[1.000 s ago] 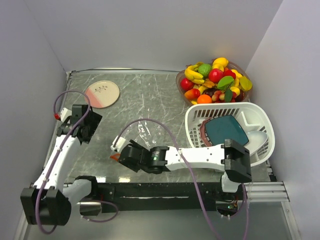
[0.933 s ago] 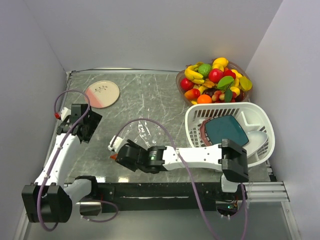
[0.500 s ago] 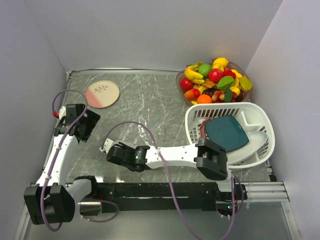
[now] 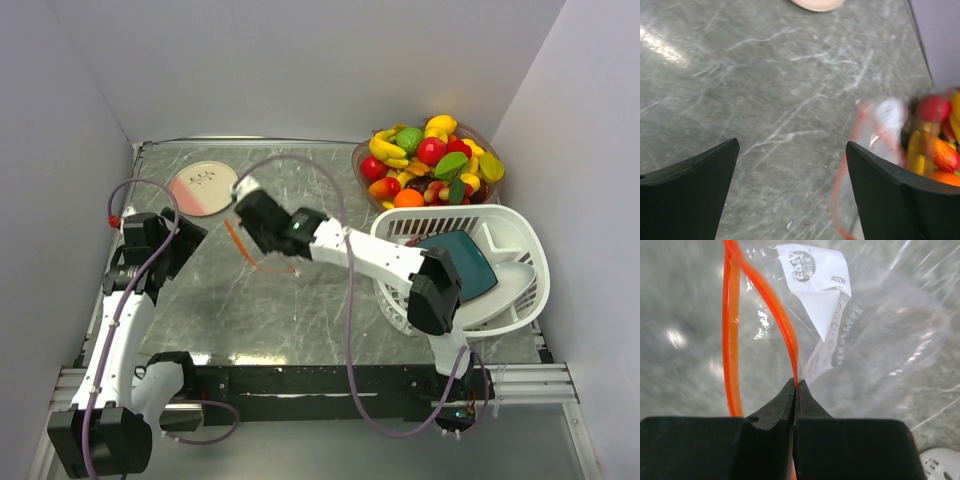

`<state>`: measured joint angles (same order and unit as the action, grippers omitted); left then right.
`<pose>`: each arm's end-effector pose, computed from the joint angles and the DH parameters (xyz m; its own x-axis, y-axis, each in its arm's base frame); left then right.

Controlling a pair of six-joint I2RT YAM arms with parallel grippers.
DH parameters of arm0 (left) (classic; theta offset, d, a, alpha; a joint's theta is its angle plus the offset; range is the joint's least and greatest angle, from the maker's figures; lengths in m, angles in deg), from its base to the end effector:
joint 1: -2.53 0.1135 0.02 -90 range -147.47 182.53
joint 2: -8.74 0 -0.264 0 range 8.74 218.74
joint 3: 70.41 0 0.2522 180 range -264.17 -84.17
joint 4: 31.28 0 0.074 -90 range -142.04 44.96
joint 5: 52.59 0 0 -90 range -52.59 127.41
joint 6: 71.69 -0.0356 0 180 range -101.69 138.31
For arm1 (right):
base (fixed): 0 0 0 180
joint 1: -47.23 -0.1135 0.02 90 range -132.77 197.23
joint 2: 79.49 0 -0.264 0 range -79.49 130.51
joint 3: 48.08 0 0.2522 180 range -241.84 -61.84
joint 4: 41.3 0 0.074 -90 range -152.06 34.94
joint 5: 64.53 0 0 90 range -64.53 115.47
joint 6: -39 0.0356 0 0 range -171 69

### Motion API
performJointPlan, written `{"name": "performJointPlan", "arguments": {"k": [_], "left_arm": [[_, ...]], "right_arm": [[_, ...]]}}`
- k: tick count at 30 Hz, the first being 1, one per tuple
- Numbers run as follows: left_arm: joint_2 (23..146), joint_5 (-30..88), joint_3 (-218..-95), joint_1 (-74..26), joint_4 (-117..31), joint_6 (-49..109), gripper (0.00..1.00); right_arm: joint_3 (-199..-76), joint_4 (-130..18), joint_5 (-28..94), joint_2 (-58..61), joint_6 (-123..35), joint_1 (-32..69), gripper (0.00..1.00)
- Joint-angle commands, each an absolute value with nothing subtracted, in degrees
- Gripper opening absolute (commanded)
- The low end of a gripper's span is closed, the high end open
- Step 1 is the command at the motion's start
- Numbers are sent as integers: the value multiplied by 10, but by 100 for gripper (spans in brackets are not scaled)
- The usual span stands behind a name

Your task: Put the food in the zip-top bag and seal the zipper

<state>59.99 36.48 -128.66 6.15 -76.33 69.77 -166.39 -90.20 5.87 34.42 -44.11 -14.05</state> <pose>0.1910 0.0115 0.2826 -0.3439 -0.8054 -0.4828 -0.5125 0.5918 -0.6222 0.2292 0.3934 0.2988 -0.4197 -0.5308 -0.7363 -0.6657 0.7315 -0.1479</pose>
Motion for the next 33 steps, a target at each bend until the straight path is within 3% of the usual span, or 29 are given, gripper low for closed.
{"name": "performJointPlan", "arguments": {"k": [1, 14, 30, 33], "left_arm": [[577, 317, -1326, 55, -727, 652, 90], [604, 437, -1426, -125, -752, 659, 66], [674, 495, -1469, -178, -730, 645, 64], [701, 515, -1468, -183, -725, 640, 60]], "right_arm": [[-1778, -933, 82, 311, -382, -117, 0], [-1815, -902, 122, 314, -295, -68, 0], [-1778, -865, 133, 298, -238, -64, 0], [-1771, -861, 125, 298, -236, -64, 0]]}}
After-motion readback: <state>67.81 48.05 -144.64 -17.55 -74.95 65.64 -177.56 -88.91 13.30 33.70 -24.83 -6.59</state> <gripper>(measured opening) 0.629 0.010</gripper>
